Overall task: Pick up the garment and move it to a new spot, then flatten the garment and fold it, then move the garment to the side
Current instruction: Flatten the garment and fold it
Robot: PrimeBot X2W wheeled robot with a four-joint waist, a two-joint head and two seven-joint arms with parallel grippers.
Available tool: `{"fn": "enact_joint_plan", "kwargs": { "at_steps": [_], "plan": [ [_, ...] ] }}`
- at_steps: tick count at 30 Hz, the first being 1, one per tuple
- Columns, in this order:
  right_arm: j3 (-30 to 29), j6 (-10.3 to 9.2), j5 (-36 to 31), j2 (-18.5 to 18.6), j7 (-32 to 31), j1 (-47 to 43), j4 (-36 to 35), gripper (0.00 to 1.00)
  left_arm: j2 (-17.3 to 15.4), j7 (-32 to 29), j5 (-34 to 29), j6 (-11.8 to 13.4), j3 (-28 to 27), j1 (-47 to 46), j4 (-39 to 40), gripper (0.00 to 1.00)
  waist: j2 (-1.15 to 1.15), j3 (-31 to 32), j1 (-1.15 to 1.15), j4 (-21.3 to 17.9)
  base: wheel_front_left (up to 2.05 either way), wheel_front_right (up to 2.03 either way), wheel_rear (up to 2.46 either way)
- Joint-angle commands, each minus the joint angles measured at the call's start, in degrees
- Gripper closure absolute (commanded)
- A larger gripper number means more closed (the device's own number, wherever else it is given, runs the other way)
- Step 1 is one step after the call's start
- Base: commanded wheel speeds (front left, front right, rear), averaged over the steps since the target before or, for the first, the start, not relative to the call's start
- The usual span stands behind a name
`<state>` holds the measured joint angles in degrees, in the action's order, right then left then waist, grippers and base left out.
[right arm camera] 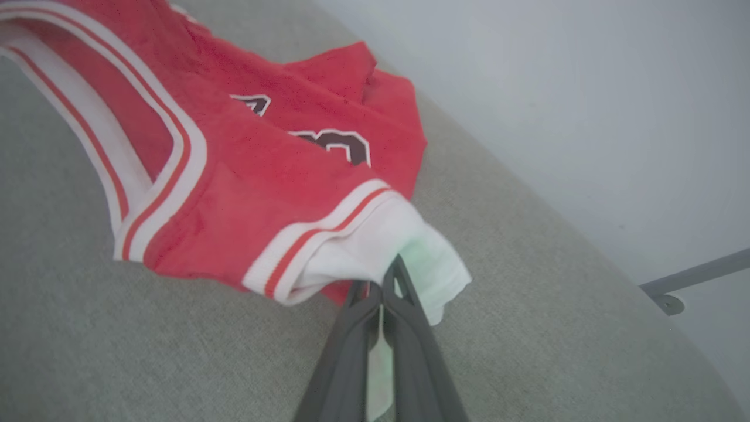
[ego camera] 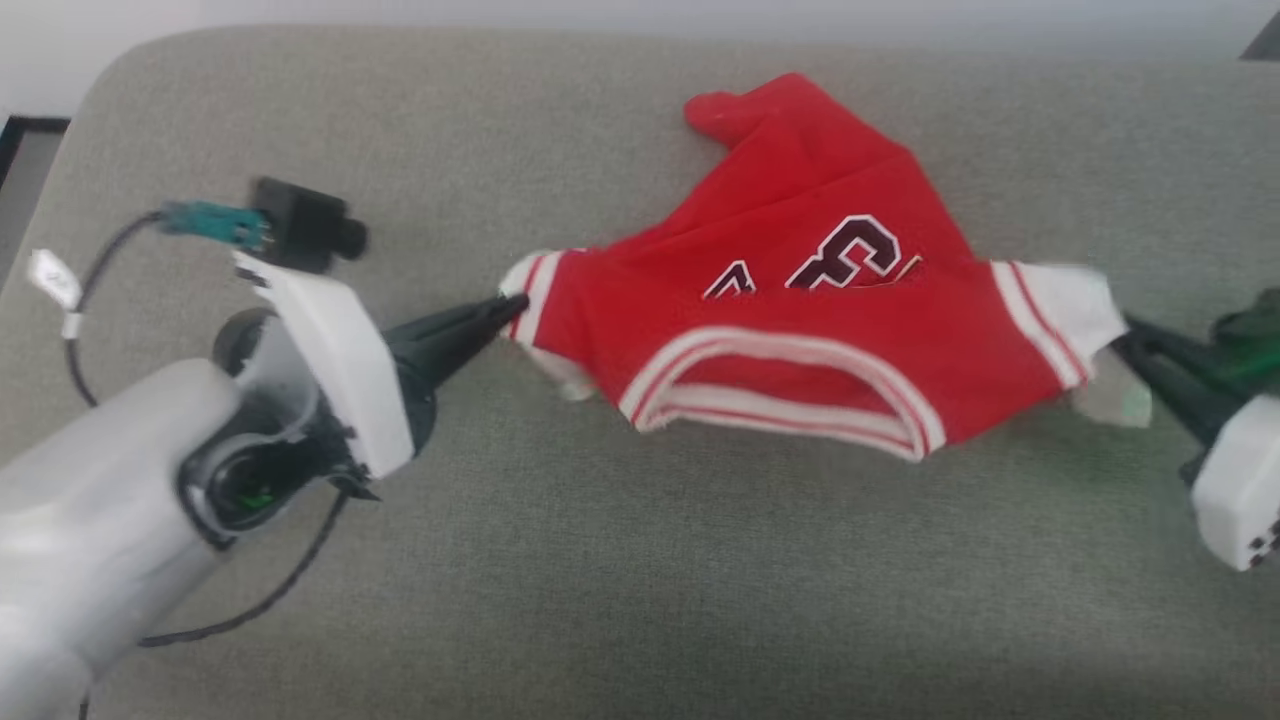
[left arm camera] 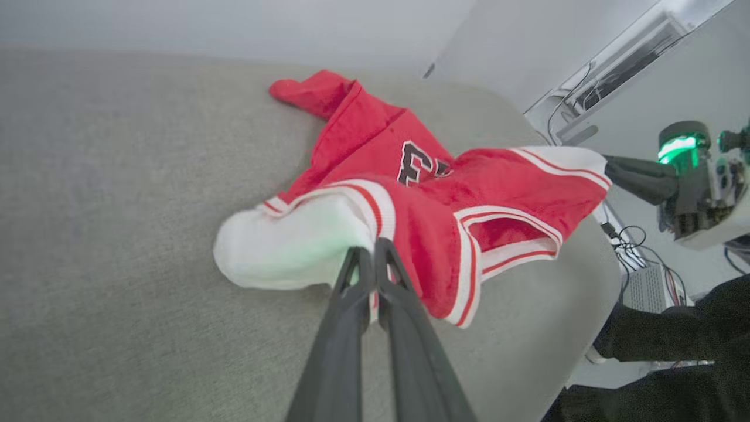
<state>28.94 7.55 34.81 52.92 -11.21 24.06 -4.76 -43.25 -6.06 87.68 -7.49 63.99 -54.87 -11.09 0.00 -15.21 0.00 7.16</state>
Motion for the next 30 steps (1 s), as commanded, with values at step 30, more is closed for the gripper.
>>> {"fn": "enact_joint_plan", "kwargs": {
  "at_steps": [30],
  "plan": [
    [-19.10,-0.14,-11.81,-34.65,11.90,70.04,46.63,1.00,16.90,21.29,-10.43,0.64,-21.50,-52.34,-46.91,1.00,0.00,-13.45,0.00,-4.83,0.00,0.00,0.00]
  ]
}}
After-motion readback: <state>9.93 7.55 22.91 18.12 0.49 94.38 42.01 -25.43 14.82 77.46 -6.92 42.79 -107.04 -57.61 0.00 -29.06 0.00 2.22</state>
